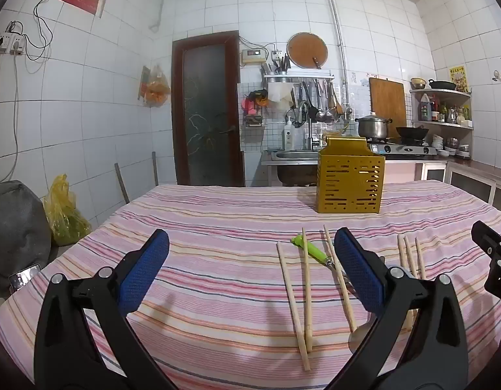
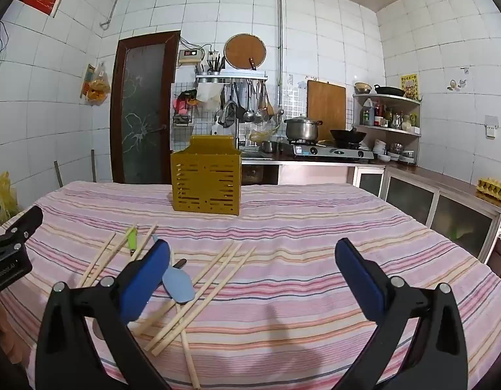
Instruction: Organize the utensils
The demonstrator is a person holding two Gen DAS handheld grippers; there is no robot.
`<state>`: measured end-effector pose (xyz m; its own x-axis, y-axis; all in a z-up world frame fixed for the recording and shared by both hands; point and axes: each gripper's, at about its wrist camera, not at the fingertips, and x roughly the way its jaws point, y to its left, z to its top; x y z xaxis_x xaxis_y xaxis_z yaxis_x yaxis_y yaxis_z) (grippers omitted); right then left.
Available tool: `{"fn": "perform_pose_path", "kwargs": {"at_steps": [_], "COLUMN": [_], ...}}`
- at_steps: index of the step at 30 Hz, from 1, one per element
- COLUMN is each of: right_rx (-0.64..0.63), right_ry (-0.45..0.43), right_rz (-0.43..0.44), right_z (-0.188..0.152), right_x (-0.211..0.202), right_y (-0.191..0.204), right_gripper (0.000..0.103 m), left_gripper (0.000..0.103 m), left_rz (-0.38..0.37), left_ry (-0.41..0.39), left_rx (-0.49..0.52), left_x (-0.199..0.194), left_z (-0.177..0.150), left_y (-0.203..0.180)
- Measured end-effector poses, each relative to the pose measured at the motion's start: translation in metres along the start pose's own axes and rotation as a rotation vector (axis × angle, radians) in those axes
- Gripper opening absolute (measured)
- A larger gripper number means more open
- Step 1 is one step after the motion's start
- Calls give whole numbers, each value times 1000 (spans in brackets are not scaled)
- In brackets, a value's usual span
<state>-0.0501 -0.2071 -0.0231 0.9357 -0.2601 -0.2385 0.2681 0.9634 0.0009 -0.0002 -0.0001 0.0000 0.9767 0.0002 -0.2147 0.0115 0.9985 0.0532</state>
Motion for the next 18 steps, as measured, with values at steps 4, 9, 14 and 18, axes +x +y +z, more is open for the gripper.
{"fn": "perform_pose_path", "kwargs": {"at_steps": [4,9,14,18], "right_rx": [-2,0,-12,-23], "right_ry": [-9,-12,-20,-28], "right_rz": [4,6,-2,-7], "right_z": [0,0,3,5], "right_x": [0,-2,-4,-12], "right_y": [0,-2,0,-2], "right_gripper": [99,99,99,99], "left_gripper": [98,98,98,98], "left_rz": [-1,1,1,0], "left_ry": [2,3,4,5], "left_rx": [-1,0,-1,-1], "left_x": [0,0,0,0], "left_z": [0,0,0,0], "left_y": [0,0,-4,-4]}}
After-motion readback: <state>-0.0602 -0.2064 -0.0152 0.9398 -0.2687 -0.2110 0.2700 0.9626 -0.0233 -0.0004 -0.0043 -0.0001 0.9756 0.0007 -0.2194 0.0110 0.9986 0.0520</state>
